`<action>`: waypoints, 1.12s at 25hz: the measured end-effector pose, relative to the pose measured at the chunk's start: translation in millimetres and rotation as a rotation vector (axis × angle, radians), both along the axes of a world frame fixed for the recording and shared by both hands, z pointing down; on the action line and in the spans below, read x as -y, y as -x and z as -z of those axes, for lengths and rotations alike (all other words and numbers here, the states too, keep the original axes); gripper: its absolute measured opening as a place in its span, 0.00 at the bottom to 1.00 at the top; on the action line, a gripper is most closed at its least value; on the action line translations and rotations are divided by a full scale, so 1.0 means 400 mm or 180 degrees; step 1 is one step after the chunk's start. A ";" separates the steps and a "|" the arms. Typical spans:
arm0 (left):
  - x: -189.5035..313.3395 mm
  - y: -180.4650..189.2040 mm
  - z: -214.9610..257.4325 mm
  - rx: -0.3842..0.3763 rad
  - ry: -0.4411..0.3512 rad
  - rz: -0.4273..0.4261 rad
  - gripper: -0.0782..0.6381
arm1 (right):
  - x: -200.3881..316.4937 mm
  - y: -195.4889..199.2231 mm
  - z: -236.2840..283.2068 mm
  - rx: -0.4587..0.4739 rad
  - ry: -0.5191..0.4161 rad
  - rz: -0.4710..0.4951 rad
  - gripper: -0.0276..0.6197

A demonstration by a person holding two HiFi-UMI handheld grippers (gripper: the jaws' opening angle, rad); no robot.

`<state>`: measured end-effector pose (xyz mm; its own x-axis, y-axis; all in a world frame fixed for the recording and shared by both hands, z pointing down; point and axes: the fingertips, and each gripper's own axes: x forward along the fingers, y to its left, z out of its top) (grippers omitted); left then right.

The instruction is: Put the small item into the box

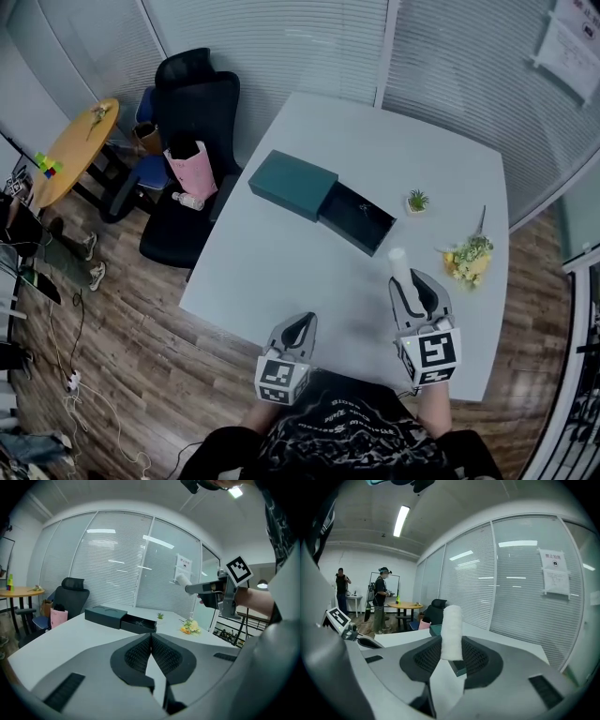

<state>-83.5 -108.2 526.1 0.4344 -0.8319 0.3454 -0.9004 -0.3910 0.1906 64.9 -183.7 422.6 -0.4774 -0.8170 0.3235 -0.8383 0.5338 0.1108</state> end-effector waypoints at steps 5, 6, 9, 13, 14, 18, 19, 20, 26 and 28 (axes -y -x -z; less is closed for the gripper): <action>-0.008 0.014 -0.018 0.0014 0.0067 0.0087 0.14 | 0.067 0.023 0.038 -0.0161 -0.0100 0.0227 0.25; -0.008 0.017 -0.020 0.0022 0.0075 0.0101 0.14 | 0.084 0.029 0.043 -0.0187 -0.0105 0.0265 0.25; -0.004 0.027 -0.024 0.0049 0.0079 0.0141 0.14 | 0.131 0.045 0.046 -0.0367 -0.0103 0.0344 0.25; -0.006 0.031 -0.022 0.0015 0.0078 0.0176 0.14 | 0.175 0.064 0.038 -0.0656 -0.0123 0.0432 0.25; -0.005 0.031 -0.021 0.0013 0.0078 0.0183 0.14 | 0.190 0.069 0.036 -0.0675 -0.0115 0.0468 0.25; -0.006 0.036 -0.027 0.0052 0.0086 0.0197 0.14 | 0.257 0.083 0.020 -0.0786 -0.0044 0.0556 0.25; -0.004 0.037 -0.027 0.0079 0.0077 0.0185 0.14 | 0.273 0.084 0.014 -0.0839 -0.0020 0.0566 0.25; 0.001 0.039 -0.027 0.0108 0.0058 0.0174 0.14 | 0.287 0.085 0.008 -0.0905 -0.0002 0.0579 0.25; 0.026 0.057 -0.021 0.0108 -0.0001 0.0289 0.14 | 0.356 0.115 -0.039 -0.1198 0.0135 0.0820 0.25; 0.025 0.061 -0.017 0.0102 0.0002 0.0350 0.14 | 0.376 0.126 -0.061 -0.1233 0.0225 0.0900 0.25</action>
<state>-107.8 -118.3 533.0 0.3293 -0.8737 0.3582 -0.9435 -0.2895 0.1612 14.5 -334.3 446.8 -0.5110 -0.6422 0.5714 -0.5636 0.7522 0.3414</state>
